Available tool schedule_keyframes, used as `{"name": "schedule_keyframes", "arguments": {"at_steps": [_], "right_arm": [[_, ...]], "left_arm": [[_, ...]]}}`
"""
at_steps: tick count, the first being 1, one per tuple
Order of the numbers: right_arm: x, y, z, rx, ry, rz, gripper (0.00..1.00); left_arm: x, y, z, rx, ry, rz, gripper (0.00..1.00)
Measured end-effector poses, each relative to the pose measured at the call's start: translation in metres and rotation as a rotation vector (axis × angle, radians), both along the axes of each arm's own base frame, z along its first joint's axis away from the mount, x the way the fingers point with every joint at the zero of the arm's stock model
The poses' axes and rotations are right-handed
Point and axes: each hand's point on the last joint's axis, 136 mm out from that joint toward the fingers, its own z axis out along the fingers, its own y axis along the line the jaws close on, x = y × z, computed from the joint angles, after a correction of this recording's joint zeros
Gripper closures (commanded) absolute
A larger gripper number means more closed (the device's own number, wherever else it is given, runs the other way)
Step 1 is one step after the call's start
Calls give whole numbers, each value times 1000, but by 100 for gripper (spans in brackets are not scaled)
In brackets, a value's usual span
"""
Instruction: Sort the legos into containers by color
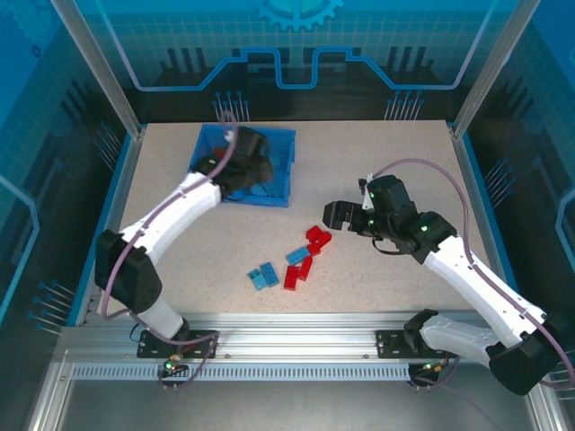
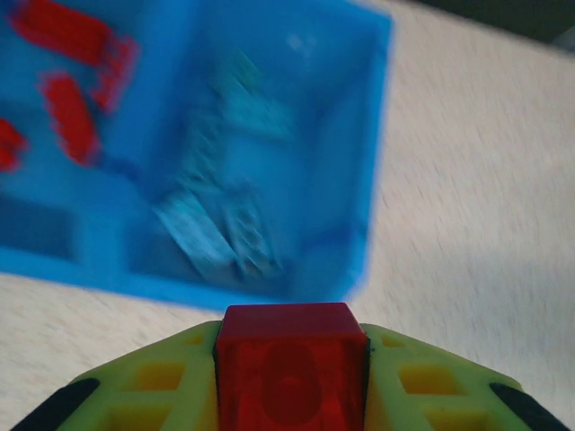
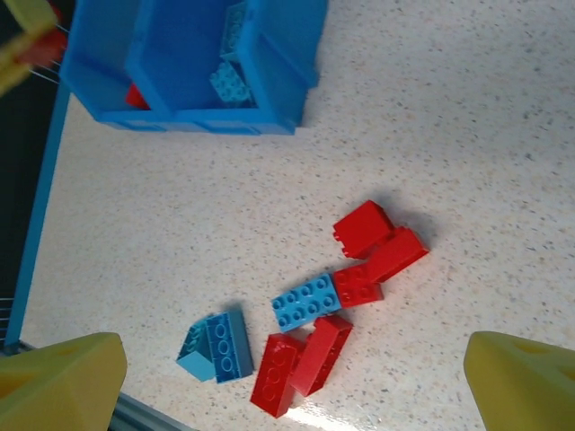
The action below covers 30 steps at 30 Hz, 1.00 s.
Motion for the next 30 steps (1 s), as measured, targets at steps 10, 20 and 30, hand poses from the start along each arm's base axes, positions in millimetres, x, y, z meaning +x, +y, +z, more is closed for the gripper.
{"name": "schedule_keyframes", "arguments": {"at_steps": [10,20,30], "right_arm": [[-5,-2,9,3,-27,-1,2],[-16,-14,23,10,-74,-24,2],[-16,3,1,-59,-34,38,5]], "left_arm": [[98,151,-53,53,111,289,67],[116,137,-108,14,243,238,42],[69,123,-39,-45,120,191,44]]}}
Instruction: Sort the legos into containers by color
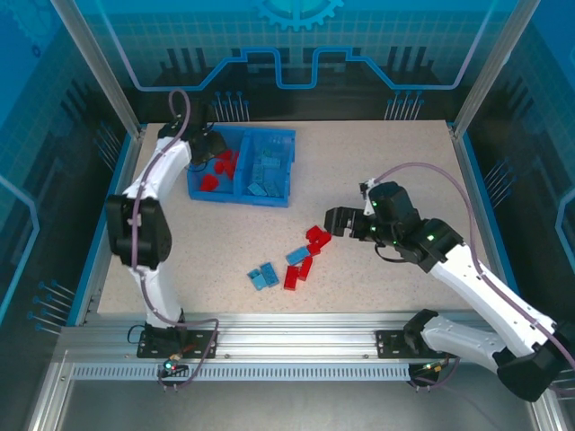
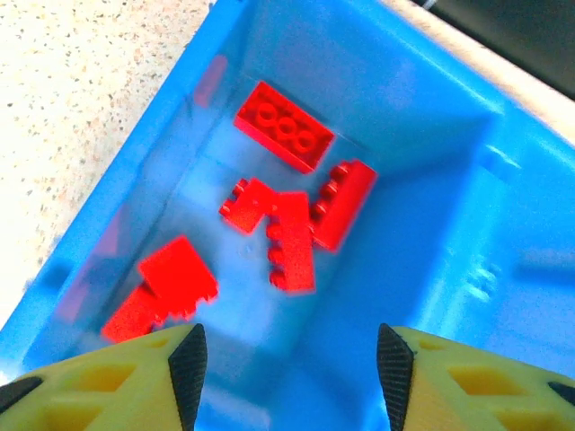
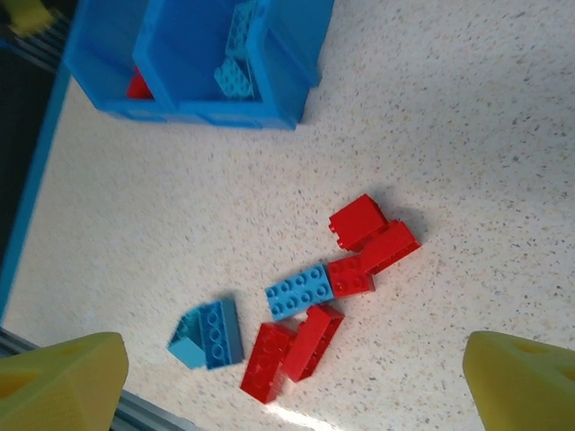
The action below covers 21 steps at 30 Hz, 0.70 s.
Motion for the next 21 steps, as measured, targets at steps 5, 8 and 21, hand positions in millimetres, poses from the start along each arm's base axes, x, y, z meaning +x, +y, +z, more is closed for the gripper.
{"name": "schedule_keyframes", "arguments": {"at_steps": [5,8,21], "right_arm": [[-2,49,-14,-92,32,167,13],[-6,88,-26,-158,46,296,17],[-49,186,-129,-438,140,742,38]], "left_arm": [[-68,-43,102,-21,-264,-169,44],[-121,-75,150,-1,-442,-377,40],[-277,-72,78,394,-639,-886,1]]}}
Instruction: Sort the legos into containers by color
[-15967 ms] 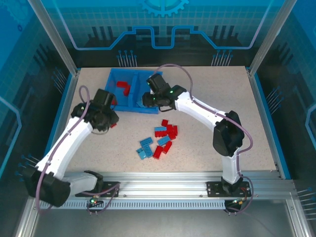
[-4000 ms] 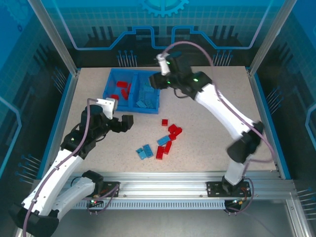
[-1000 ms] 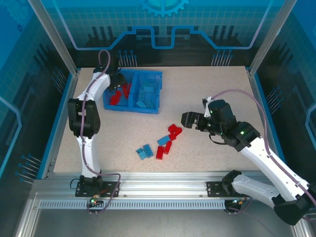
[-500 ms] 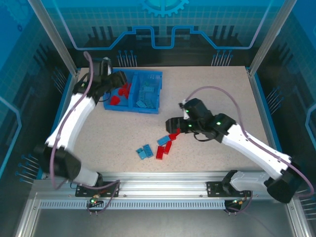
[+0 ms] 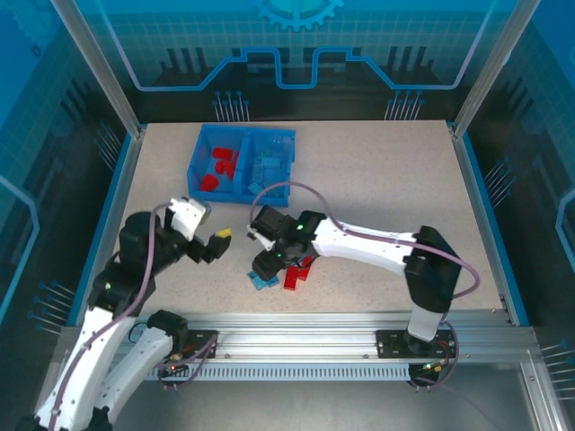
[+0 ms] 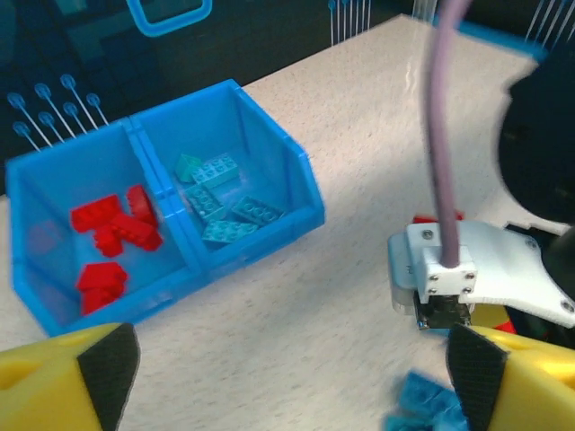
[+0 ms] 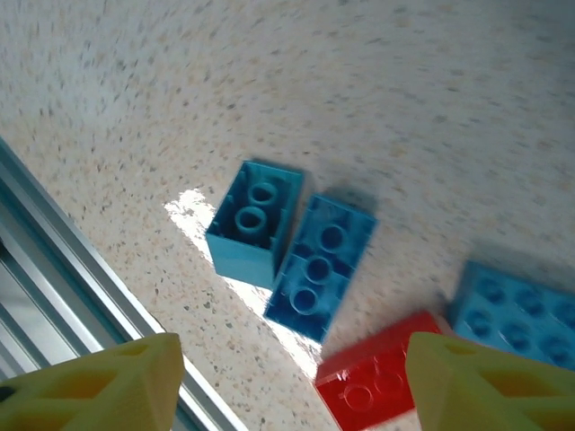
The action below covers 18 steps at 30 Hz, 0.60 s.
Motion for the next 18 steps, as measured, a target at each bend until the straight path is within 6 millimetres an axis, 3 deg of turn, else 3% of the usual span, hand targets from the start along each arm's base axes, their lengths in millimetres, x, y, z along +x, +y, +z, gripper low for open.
{"name": "schedule_keyframes", "arguments": {"at_steps": [6,12,18], "right_arm": [[-15,28,-32,-57,23,96,51],[-16,30,-53,-98,43,99,57],[-18,30,-61,-123,38,101,58]], "left_arm": [[-8,22,-16,59,-62,93,1],[-2,35,-41,101,-36,166,1],[1,38,-38,105,-57,186,1]]}}
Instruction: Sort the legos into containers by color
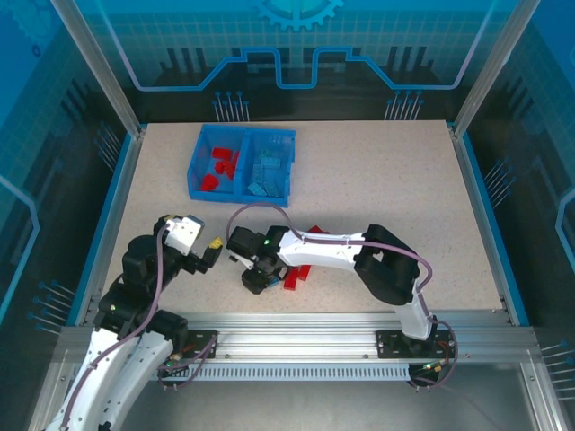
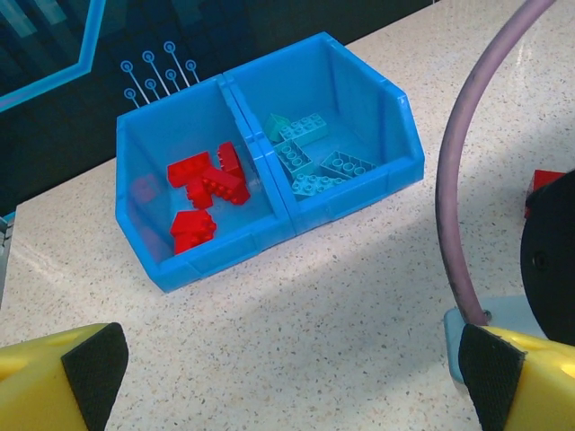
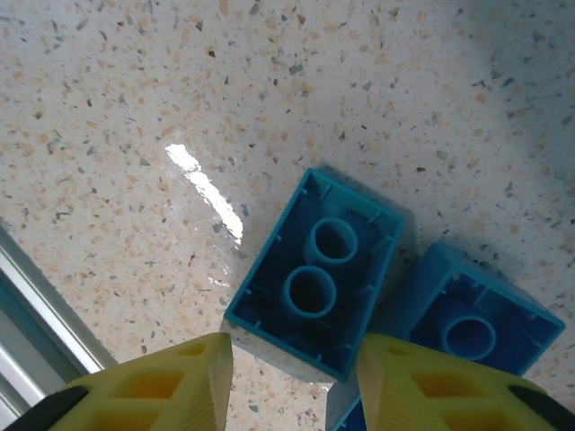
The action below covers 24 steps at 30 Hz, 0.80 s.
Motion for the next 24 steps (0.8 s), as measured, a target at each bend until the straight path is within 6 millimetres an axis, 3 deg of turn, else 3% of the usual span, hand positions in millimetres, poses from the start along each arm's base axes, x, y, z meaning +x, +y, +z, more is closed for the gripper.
{"name": "schedule_keyframes", "arguments": {"at_steps": [6,13,17,19,21,24], "right_arm": [[0,11,-6,-23,-33,10,53],[8,20,-7,-45,-75,-20,57],[13,21,-10,-63,-97,-34,37],[15,21,-13,-76,-105,-36,32],[15,20,-18,-87,-97,-40,34],[13,21,-23,-93,-80,-45,48]], "left_arm": [[2,3,2,5,-9,20,1],[4,13,8,15,-39,74,1],[4,17,9,21,-47,97,1],[5,19,9,23,-50,105,1],[5,20,9,24,-50,108,1],[5,20,8,25,-49,113,1]]}}
